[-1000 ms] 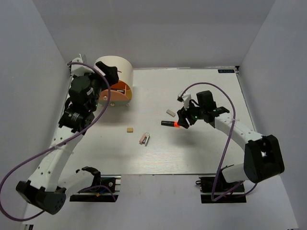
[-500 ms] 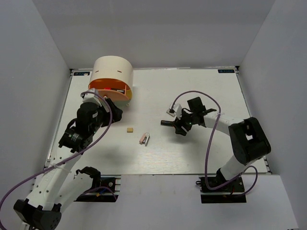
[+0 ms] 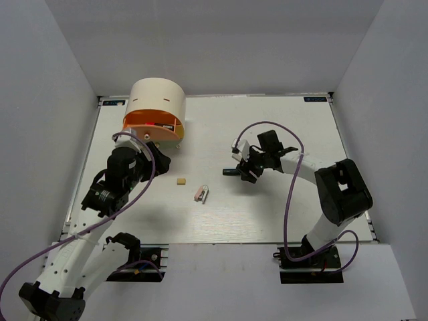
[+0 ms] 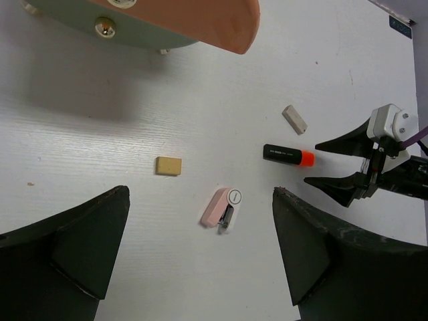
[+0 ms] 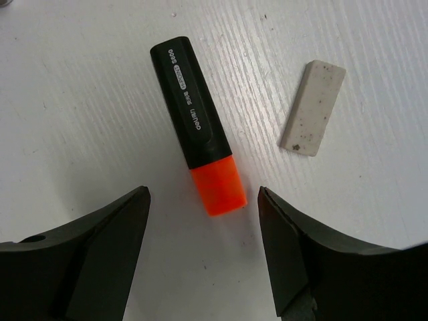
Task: Sort the stationery into containers
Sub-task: Grab a piece of stationery with the right arm
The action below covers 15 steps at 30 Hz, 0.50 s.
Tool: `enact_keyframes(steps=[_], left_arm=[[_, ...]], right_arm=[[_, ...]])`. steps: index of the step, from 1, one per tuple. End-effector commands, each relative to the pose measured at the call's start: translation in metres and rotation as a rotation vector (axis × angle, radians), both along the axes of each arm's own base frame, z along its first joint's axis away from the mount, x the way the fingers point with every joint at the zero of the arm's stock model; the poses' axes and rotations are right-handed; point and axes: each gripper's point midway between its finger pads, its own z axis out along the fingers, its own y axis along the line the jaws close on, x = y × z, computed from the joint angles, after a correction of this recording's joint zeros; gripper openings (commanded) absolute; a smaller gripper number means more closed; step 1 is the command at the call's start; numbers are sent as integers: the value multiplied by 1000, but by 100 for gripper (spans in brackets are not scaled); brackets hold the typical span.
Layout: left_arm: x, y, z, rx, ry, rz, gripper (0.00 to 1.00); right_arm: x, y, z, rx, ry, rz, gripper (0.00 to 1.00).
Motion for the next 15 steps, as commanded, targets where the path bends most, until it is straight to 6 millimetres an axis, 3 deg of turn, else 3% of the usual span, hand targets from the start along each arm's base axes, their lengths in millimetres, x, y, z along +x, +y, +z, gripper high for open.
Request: enact_keyframes(steps=[1, 15], left_arm=[[-3, -4, -5, -11, 11, -17, 98], [-3, -4, -11, -12, 30, -13, 99]], right_arm=[[15, 15, 13, 26, -66, 53, 72], [12, 29, -6, 4, -26, 135, 65]])
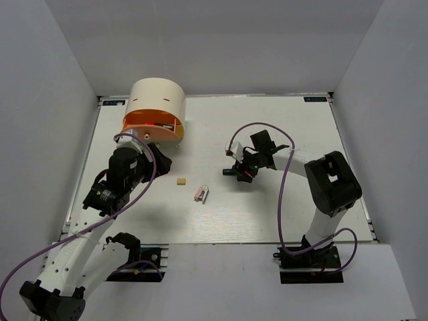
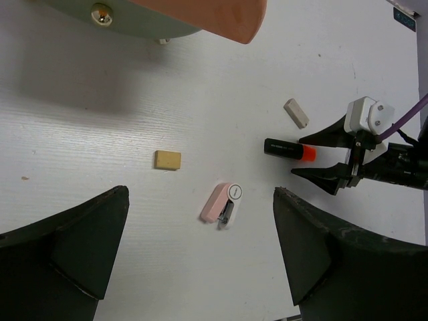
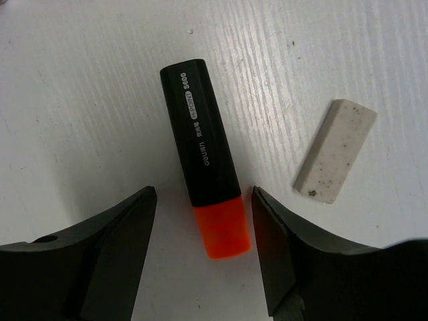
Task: Sort the stationery into containers
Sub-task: Grab a piece of stationery with the right arm, then place the stationery into the container
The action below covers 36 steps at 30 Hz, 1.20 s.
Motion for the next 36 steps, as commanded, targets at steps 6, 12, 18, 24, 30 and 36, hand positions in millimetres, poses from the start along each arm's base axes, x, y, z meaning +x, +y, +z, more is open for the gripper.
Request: enact_keyframes(steps=[6, 12, 18, 24, 30, 36], left_arm=[[-2, -1, 1, -14, -3, -1, 99], [-3, -1, -4, -11, 6, -1, 99], [-1, -4, -6, -27, 0, -4, 99], [-1, -4, -5, -38, -8, 0, 99], [-3, -3, -4, -42, -17, 0, 99], [-9, -1, -6, -60, -19, 8, 99]], right_arm=[[2, 5, 1, -11, -27, 50, 47], [-6, 9, 21, 33, -28, 53, 15], [-4, 25, 80, 149, -46, 37, 0], [3, 43, 145, 273, -38, -4, 0], [17, 67, 204, 386, -35, -28, 0], [21, 87, 234, 449, -47, -13, 0]])
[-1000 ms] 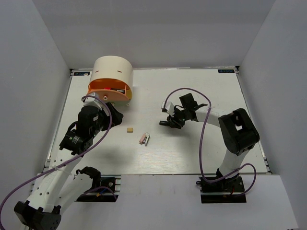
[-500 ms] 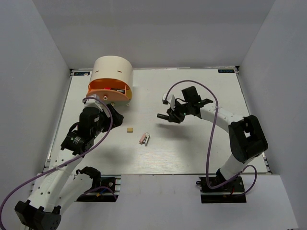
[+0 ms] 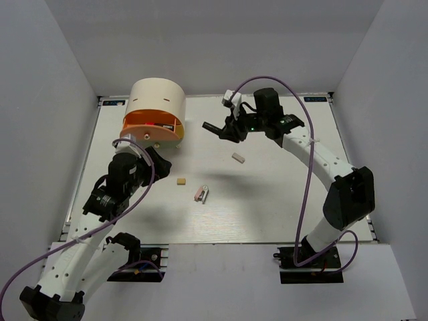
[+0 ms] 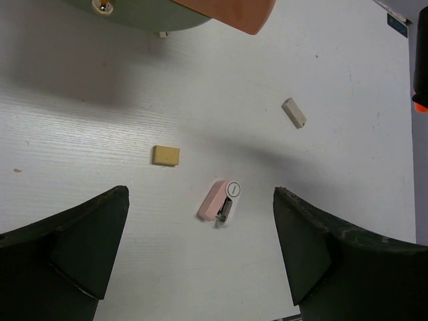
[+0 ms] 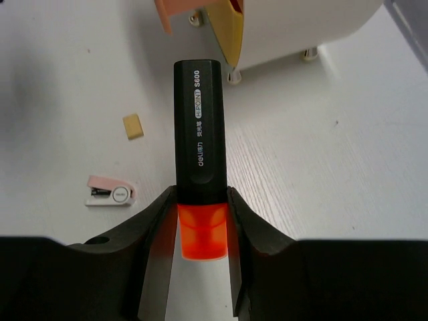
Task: Sort the stationery into containers
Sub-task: Place the stationery into the container
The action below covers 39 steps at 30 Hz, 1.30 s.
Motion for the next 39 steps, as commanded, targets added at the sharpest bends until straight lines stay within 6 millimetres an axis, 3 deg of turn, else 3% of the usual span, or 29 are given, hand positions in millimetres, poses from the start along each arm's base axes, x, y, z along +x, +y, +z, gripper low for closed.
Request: enact_keyframes(steps=[1, 17, 20, 28, 29, 31, 32, 39], left_arm=[[-3, -2, 5, -29, -18, -6, 99], [-11, 6, -2, -3, 11, 18, 99], [-12, 6, 0, -6, 3, 18, 99], [-16, 10, -1, 3, 13, 26, 99], [-16, 10, -1, 3, 14, 26, 99], [-17, 12, 0, -1, 12, 39, 99], [-17, 12, 0, -1, 12, 39, 99], [-22, 15, -4, -1, 22, 51, 99]], right_arm=[[-4, 17, 27, 64, 9, 31, 0], [7, 82, 89, 211, -82, 130, 0], [7, 93, 86, 217, -74, 149, 0], [2, 123, 104, 272, -105, 193, 0], [5, 128, 98, 274, -98, 193, 0], [3, 135, 106, 294, -117, 202, 0], [6, 139, 100, 290, -105, 202, 0], [11, 163, 109, 331, -149, 196, 0]])
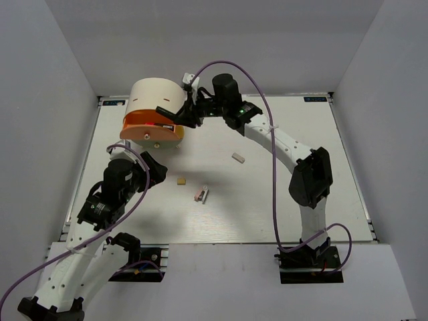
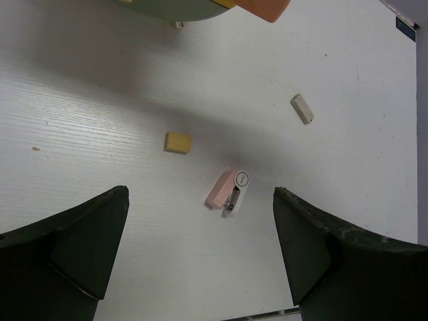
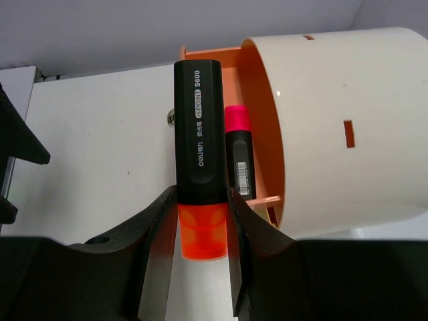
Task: Sort the stationery into containers
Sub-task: Place the stationery into the container
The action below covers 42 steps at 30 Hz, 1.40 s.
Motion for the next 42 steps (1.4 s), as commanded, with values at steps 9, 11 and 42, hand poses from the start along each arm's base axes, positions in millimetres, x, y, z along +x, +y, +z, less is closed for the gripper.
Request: enact_keyframes(steps=[9, 11, 42], left_arm=[[-2, 4, -4, 7, 8, 23, 99], [-2, 4, -4, 7, 8, 23, 99], [-1, 9, -8, 20, 44, 56, 99]], right_arm=[[15, 24, 42, 132, -106, -15, 0], [17, 27, 42, 140, -103, -13, 0], [30, 60, 11, 164, -56, 43, 0]])
